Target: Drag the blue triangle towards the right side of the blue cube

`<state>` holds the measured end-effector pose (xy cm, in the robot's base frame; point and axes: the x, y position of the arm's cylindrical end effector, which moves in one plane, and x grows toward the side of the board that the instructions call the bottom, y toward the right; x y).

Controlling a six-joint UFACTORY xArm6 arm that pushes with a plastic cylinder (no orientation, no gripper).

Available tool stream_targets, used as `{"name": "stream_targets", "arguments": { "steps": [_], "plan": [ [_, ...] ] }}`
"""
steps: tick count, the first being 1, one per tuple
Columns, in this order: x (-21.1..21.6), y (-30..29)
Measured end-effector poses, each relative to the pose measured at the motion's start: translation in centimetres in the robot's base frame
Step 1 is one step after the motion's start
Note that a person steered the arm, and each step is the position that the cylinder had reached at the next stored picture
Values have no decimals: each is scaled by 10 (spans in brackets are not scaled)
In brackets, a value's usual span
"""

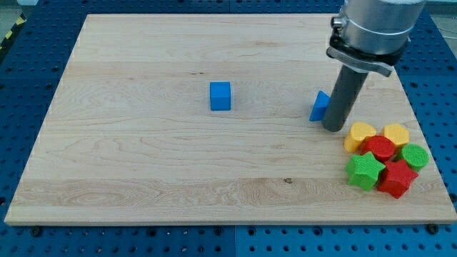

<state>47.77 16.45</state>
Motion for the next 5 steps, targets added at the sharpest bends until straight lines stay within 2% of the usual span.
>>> {"name": "stream_targets", "arguments": {
  "steps": [1, 2, 5],
  "plan": [
    [0, 32],
    [-9, 38],
    [-31, 6]
  ]
}}
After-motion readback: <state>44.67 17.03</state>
